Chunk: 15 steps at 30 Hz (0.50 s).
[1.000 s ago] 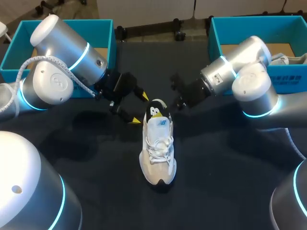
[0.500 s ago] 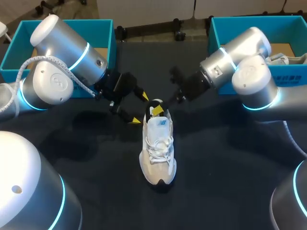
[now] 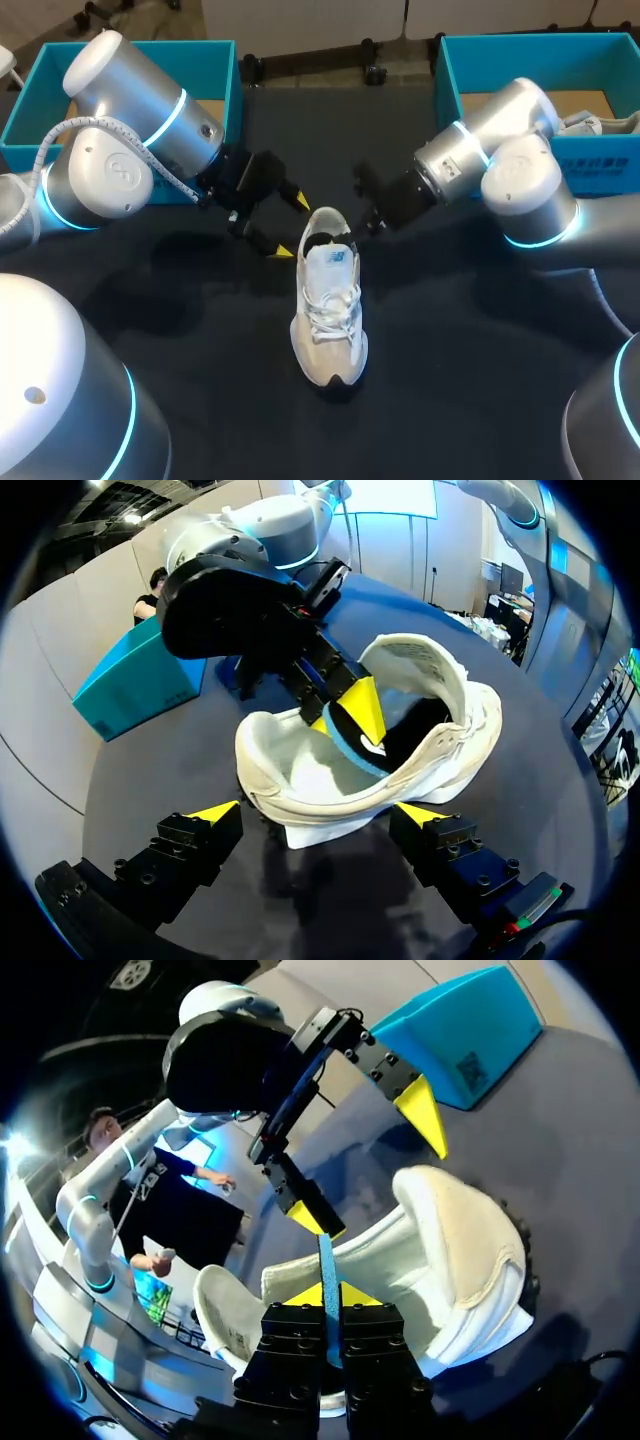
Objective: Take the shoe out of the shoebox, open the shoe tongue, remove and reinsert the insole, then place the shoe into the shoebox
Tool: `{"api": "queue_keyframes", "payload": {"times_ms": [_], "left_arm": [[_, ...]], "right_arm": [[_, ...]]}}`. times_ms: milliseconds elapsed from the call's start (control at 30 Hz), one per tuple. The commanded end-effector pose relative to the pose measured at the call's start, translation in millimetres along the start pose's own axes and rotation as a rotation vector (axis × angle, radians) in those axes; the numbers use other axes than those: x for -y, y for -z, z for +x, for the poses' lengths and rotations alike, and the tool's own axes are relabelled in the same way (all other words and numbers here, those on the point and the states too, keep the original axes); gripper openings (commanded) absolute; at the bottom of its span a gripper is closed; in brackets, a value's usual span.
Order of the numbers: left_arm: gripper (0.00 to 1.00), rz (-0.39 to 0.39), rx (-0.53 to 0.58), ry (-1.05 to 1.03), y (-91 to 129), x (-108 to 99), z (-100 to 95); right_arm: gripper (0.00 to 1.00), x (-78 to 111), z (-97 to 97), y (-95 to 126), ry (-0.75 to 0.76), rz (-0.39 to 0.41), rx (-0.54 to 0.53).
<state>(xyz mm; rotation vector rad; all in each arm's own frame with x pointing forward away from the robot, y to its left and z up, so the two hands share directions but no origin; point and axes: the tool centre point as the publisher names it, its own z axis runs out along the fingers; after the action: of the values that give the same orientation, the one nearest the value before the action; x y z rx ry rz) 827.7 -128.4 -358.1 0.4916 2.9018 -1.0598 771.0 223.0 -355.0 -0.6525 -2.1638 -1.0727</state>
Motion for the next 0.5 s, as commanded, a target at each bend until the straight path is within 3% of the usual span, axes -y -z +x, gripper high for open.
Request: {"api": "queue_keyframes", "payload": {"times_ms": [33, 67, 100, 167, 300, 500], "left_arm": [[1.00, -0.004, 0.001, 0.000, 0, 1, 0.8], [1.00, -0.004, 0.001, 0.000, 0, 1, 0.8], [1.00, -0.004, 0.001, 0.000, 0, 1, 0.8], [1.00, -0.004, 0.001, 0.000, 0, 1, 0.8], [1.00, -0.004, 0.001, 0.000, 0, 1, 0.8], [1.00, -0.004, 0.001, 0.000, 0, 1, 0.8]], "right_arm": [[0.01, -1.7, 2.6, -2, 0.005, -0.004, 0.015], [0.06, -3.2, 2.8, -1, 0.009, -0.004, 0.018], [0.20, -5.7, 3.1, 1, 0.015, -0.003, 0.023], [0.30, -9.4, 3.9, 3, 0.026, 0.003, 0.031], [0.38, -14.0, 6.0, 7, 0.040, 0.007, 0.041], [0.41, -19.4, 12.2, 11, 0.053, 0.010, 0.057]]}}
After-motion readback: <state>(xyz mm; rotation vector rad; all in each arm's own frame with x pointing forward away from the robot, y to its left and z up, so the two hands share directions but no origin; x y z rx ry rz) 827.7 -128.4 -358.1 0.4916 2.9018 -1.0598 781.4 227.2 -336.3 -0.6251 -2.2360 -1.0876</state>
